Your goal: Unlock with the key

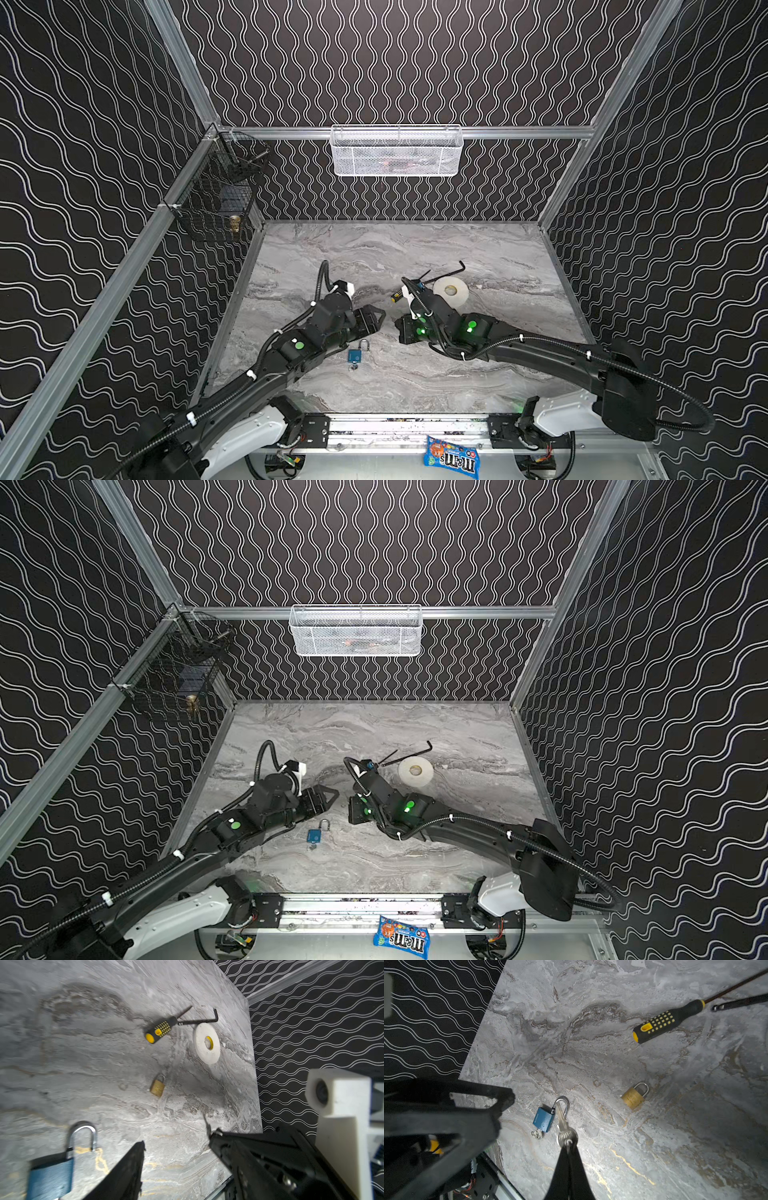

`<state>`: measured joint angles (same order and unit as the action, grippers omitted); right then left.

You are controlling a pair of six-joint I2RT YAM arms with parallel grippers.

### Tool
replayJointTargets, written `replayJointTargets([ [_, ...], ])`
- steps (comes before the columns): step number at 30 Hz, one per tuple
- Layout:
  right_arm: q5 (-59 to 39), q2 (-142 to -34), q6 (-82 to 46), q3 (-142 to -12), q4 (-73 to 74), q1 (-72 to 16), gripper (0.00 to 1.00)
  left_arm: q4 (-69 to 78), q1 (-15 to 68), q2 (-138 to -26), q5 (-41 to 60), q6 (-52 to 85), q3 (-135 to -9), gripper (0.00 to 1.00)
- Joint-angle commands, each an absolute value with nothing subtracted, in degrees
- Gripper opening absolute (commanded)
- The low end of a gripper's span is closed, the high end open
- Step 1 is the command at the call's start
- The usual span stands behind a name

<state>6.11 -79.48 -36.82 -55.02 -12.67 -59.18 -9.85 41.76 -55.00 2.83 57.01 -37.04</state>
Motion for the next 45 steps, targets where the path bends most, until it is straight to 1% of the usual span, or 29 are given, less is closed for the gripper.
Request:
replayJointTargets([
  [1,7.5,-76.9,-38.9,-53.9,-11.2,-60.4,0.00,-3.8,44.1,-57.1,-0.5,58.8,-37.9,0.62],
  [6,7.6,-74.5,-39.8,-52.3,-10.0,-61.6,0.00,-1.7,46.8,-58.5,-3.3,59.1,-38.7,0.52],
  [10,8.2,-73.1,-40.6,-51.3,-8.9,-62.4,0.00,-0.2,47.4,-59.0,-3.3,59.8,-39.0,0.41],
  [15,9.1,-72.6,-40.5,-51.2,-7.6,-63.0,0.00,-0.2,48.2,-59.4,-3.6,60.1,-39.2,0.37],
  [17,9.4,-72.8,-40.6,-51.3,-7.0,-63.1,0.00,1.2,48.4,-59.3,-3.1,60.5,-38.6,0.33],
  [19,9.2,-73.2,-40.3,-51.7,-6.7,-63.1,0.00,2.3,48.5,-59.4,-2.5,61.0,-38.3,0.32],
  [21,9.2,-73.7,-40.2,-51.9,-6.4,-63.2,0.00,1.8,48.6,-59.5,-2.6,60.8,-38.3,0.28],
  [24,9.2,-74.3,-40.3,-52.1,-6.5,-63.2,0.00,1.7,48.6,-59.0,-3.0,60.8,-38.2,0.25],
  [27,9.5,-74.4,-40.1,-52.2,-6.5,-63.2,0.00,1.1,48.6,-58.5,-3.6,60.6,-38.1,0.18],
  [30,10.0,-74.5,-40.1,-52.1,-6.4,-63.1,0.00,0.3,48.6,-58.2,-3.8,60.5,-38.1,0.15],
  [33,10.1,-74.6,-39.9,-52.5,-6.7,-63.3,0.00,0.7,48.6,-58.5,-3.0,60.6,-37.9,0.14],
  [35,10.3,-74.6,-39.6,-52.6,-6.6,-63.4,0.00,0.2,48.6,-58.9,-2.9,60.2,-38.2,0.12],
  [40,10.7,-74.1,-39.2,-52.8,-7.1,-63.5,0.00,-1.1,48.6,-59.2,-3.1,59.8,-38.7,0.12],
  [42,10.8,-74.2,-38.9,-52.8,-7.2,-63.5,0.00,-1.3,48.6,-59.2,-2.8,59.4,-38.9,0.07],
  [45,10.9,-74.4,-38.7,-53.0,-7.5,-63.5,0.00,-0.3,48.6,-58.9,-2.6,59.6,-38.5,0.05],
])
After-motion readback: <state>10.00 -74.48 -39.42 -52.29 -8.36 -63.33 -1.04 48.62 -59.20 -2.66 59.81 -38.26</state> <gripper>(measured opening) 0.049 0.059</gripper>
